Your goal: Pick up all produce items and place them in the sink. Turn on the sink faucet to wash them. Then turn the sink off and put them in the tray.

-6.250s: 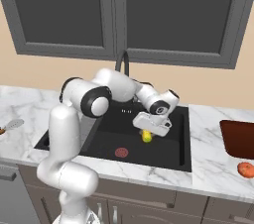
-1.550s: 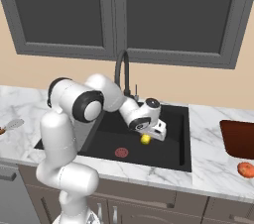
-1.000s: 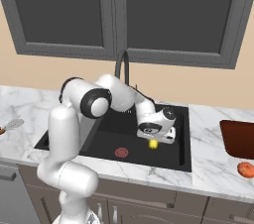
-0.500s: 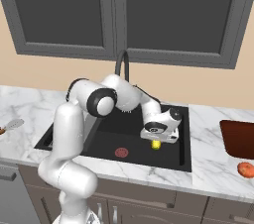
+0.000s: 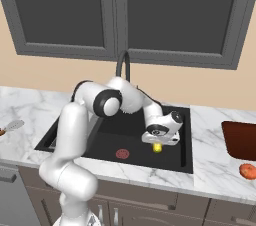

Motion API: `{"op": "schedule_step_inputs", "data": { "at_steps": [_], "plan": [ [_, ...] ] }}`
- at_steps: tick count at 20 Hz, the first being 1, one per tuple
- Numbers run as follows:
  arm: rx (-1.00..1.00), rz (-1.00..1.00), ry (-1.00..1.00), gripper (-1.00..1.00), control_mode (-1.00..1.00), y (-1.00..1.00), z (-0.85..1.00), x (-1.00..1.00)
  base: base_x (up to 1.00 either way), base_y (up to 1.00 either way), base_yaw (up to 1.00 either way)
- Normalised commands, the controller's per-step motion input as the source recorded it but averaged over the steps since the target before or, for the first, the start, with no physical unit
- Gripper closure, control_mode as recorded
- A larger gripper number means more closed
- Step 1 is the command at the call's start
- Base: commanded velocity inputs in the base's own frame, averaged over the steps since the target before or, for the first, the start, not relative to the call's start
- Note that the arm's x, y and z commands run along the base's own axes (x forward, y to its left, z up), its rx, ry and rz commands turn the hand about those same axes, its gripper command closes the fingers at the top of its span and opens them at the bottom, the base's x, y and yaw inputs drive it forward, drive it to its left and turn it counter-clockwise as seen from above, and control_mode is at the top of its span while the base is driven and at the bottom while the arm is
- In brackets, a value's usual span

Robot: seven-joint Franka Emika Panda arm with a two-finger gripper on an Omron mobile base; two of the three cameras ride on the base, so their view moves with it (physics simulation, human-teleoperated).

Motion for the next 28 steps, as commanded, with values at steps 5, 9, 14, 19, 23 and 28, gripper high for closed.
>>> {"op": "schedule_step_inputs", "data": {
  "at_steps": [5, 9, 14, 19, 23, 28],
  "plan": [
    [0.00, 0.07, 0.00, 1.00, -1.00, 0.00, -0.23, 0.08, 0.00, 0.00, 0.00],
    [0.00, 0.06, 0.00, 1.00, -1.00, 0.00, -0.25, 0.10, 0.00, 0.00, 0.00],
    [0.00, 0.06, 0.00, 1.00, -1.00, 0.00, -0.28, 0.08, 0.00, 0.00, 0.00],
    [0.00, 0.06, 0.00, 1.00, -1.00, 0.00, -0.27, 0.09, 0.00, 0.00, 0.00],
    [0.00, 0.06, 0.00, 1.00, -1.00, 0.00, -0.26, 0.11, 0.00, 0.00, 0.00],
    [0.00, 0.05, 0.00, 1.00, -1.00, 0.00, -0.27, 0.13, 0.00, 0.00, 0.00]
  ]
}}
